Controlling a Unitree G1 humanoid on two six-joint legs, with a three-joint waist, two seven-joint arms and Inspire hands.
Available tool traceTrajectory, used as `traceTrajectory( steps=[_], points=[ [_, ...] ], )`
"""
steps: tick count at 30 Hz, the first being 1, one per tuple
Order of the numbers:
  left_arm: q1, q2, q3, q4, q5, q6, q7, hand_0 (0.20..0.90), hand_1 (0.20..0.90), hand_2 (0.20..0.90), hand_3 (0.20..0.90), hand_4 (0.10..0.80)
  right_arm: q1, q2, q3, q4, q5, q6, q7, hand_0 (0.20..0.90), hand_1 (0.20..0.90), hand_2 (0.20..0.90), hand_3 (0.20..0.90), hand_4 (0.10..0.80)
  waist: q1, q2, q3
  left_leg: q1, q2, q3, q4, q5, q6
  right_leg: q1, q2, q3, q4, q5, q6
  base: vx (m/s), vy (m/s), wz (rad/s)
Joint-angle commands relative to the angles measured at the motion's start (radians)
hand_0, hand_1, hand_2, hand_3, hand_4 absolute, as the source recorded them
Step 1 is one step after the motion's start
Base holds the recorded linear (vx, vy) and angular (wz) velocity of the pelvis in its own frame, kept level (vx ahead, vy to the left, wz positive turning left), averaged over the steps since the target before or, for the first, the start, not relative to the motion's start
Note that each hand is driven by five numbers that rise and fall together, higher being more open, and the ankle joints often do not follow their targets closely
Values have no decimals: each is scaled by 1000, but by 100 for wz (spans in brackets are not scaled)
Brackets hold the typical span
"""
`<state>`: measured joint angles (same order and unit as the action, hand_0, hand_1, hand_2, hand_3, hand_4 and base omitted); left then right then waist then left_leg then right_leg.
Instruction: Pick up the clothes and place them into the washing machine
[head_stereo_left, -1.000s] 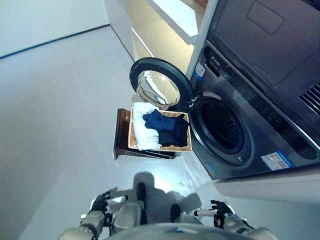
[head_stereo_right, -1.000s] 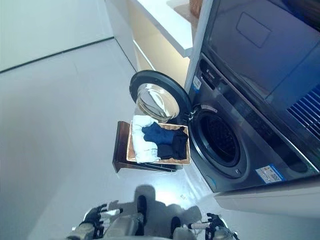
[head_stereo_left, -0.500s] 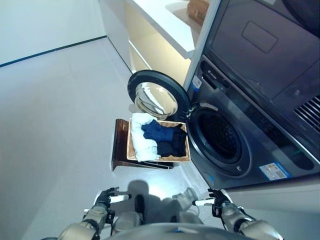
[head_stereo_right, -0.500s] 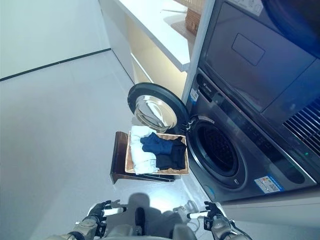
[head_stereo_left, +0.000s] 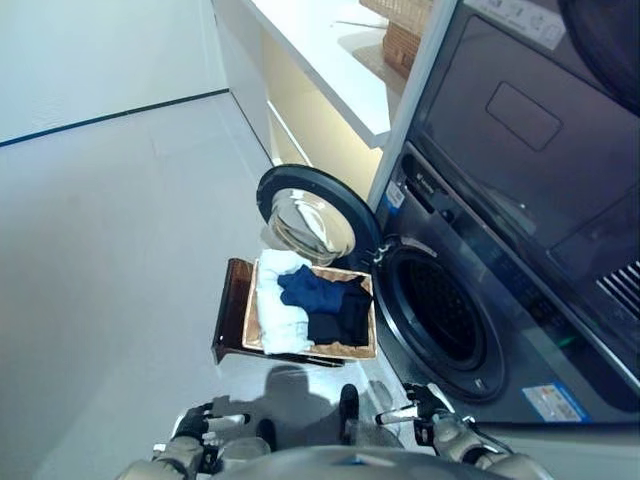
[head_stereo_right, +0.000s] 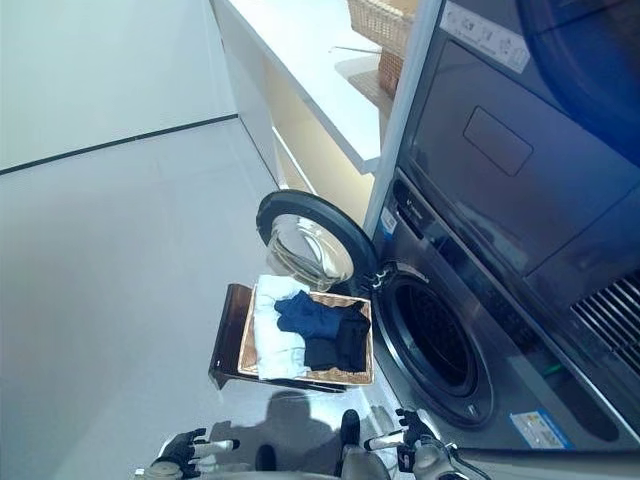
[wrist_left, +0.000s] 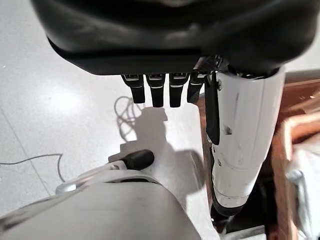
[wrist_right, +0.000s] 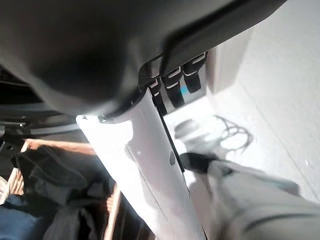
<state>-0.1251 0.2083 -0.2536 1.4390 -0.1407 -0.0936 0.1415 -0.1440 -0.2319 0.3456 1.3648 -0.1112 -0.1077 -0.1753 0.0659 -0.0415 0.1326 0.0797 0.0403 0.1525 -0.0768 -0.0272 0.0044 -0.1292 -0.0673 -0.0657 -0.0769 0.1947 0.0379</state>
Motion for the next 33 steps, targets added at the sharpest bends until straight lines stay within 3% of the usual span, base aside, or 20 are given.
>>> traceTrajectory(
  steps=[1, 7, 17, 33],
  points=[
    [-73, -24, -9, 5, 18, -29, 39, 900, 900, 900, 900, 800, -66, -40, 47, -22, -72, -14, -47, 900, 900, 900, 900, 800, 5, 12, 21, -54, -34, -17, -10, 12, -22, -5, -53, 22, 121, -88, 73, -8, 4, 9],
    [-73, -37, -27, 1, 18, -39, 52, 900, 900, 900, 900, 800, -149, -60, 102, -100, -149, -22, -82, 900, 900, 900, 900, 800, 12, 15, 22, -66, -38, -23, -10, 13, -22, -13, -61, 24, 120, -83, 79, -7, 5, 2],
    [-119, -58, -77, -35, -53, -59, 101, 900, 900, 900, 900, 800, -453, -118, 277, -278, -355, 10, -159, 900, 900, 900, 900, 800, 57, 16, 67, -145, -34, -38, -10, 46, -22, -80, -74, 20, 141, -69, 87, -52, 4, 6],
    [-126, -80, -109, -21, -133, -56, 129, 900, 900, 900, 900, 800, -652, -96, 312, -285, -341, 49, -218, 900, 900, 900, 900, 800, 99, 8, 113, -291, -30, -106, -10, 101, -41, -131, -88, -48, 93, -37, 85, -23, -21, 19]
  ],
)
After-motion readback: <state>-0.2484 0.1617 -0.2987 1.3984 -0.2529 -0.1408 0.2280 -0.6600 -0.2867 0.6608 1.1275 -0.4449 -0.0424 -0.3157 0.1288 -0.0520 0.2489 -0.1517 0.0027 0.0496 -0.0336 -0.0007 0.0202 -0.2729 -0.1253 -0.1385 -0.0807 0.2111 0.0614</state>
